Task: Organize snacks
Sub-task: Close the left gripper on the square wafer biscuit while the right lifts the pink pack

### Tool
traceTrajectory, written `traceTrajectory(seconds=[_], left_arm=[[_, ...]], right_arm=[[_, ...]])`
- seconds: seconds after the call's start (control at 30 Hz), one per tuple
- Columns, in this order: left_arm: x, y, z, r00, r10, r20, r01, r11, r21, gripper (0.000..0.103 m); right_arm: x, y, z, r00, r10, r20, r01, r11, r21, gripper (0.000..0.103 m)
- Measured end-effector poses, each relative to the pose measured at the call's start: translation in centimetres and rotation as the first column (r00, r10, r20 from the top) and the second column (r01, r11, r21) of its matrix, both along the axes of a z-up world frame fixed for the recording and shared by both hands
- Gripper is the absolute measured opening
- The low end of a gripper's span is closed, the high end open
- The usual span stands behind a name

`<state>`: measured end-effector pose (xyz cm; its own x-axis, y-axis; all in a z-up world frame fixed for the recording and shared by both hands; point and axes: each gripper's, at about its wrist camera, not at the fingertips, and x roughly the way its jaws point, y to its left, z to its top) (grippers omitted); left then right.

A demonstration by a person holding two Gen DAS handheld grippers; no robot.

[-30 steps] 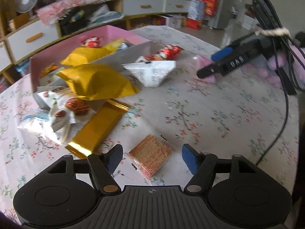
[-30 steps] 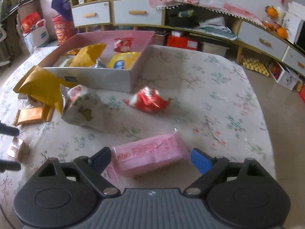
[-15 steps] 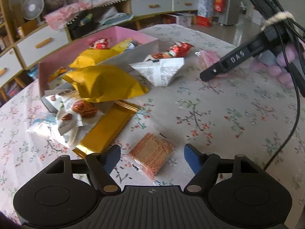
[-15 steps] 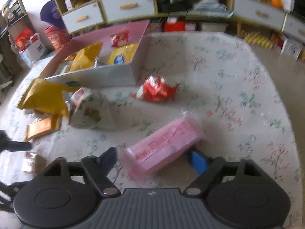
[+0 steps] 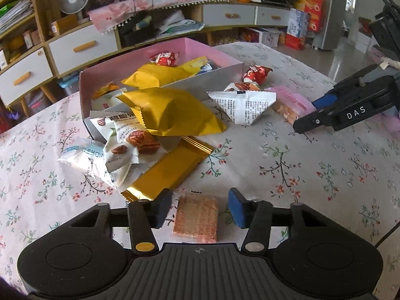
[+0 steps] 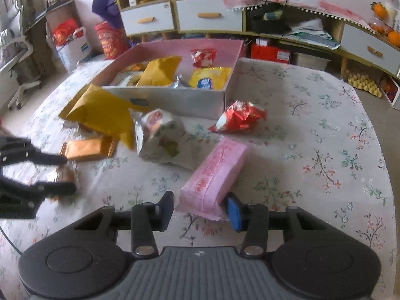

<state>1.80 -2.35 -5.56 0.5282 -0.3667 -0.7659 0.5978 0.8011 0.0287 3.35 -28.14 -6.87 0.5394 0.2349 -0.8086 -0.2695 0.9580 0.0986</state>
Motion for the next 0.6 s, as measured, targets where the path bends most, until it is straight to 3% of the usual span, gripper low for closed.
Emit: traceTrajectory(seconds=[0.07,0.2,0.4,0.6], left_arm=[[-0.2,0.1,0.2,1.000,-0.013,0.004,0.013,1.000,0.009,0.072],[-1.0,0.2,0.5,0.998,-0.065,0.024,0.065,0.997,0.032,0.079],[-1.4,-0.2,0.0,0.993,-0.114,0.010,0.113,0.991,0.075,0.081],[-1.0,0.0,-0.4,0.997,-0.065,-0.029,0.065,0.998,0.024,0.078]], right_arm=[[0.1,-0.2,-0.1,1.000,-0.008,-0.025,0.008,1.000,-0.003,0.035],[0.0,-0.6,0.0,0.999,-0.034,-0.025,0.035,0.999,0.011,0.061],[0.4,-0.2,0.0,0.998,-0.061,-0.003,0.061,0.998,0.020,0.062],[0.4,0.4,-0.5,0.996,-0.076,0.040,0.076,0.997,-0.012,0.058]])
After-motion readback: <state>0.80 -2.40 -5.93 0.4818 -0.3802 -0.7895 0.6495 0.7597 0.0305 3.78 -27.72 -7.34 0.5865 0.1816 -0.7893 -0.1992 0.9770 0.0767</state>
